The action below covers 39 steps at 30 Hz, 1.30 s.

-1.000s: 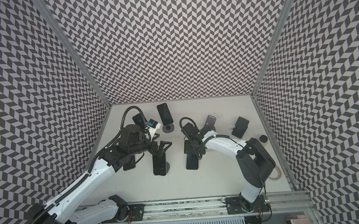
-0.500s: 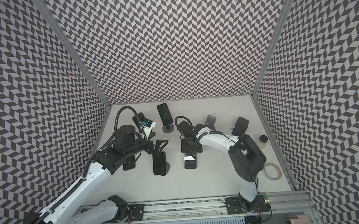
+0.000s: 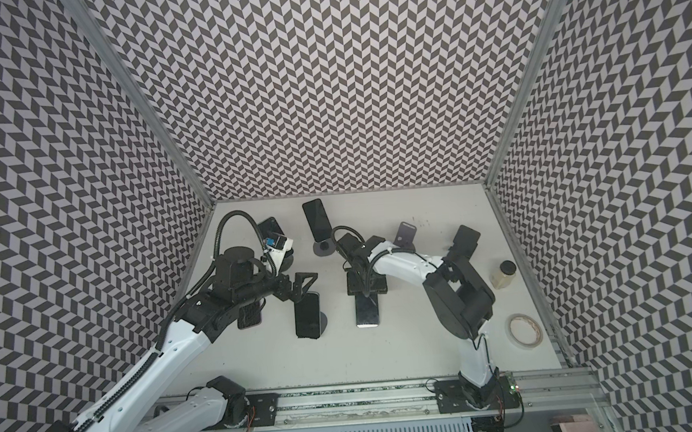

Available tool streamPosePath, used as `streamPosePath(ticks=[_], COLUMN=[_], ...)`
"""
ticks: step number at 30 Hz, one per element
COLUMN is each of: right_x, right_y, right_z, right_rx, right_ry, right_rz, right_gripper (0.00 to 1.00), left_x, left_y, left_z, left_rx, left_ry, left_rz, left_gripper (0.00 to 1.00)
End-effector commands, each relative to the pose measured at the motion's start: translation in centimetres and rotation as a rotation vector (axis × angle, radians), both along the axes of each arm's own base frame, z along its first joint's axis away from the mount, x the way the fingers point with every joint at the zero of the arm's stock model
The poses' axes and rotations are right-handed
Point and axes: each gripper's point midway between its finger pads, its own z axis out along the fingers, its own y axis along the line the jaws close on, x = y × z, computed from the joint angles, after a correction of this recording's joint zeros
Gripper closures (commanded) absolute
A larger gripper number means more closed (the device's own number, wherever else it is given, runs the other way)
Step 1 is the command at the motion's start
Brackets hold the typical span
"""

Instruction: Remove the phone from the phone stand

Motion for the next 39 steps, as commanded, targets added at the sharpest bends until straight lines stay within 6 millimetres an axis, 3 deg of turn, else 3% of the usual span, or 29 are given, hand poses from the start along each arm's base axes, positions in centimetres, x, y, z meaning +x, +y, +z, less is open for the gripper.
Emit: streamPosePath(ticks=[1, 27, 39], right_x=[-0.1, 0.3, 0.0], right_y=[0.3, 0.8, 0.9], right_z=[0.1, -1.7, -2.5], right_rx=[-0.017, -0.097, -0.101], right_ry=[0.013, 0.112, 0.138], right_rz=[0.008, 0.005, 0.002], right_gripper=[0.65, 0.63, 0.62], left_x=[-0.3, 0.6, 0.0], left_y=[0.4, 2.7, 3.1], left_z=[0.2, 0.6, 0.7], left_rx=[-0.014, 0.027, 0.057], left_ry=[-0.020, -0.081, -0.125], left_rz=[0.001, 0.054, 0.044], left_gripper=[0.00, 0.00, 0.00])
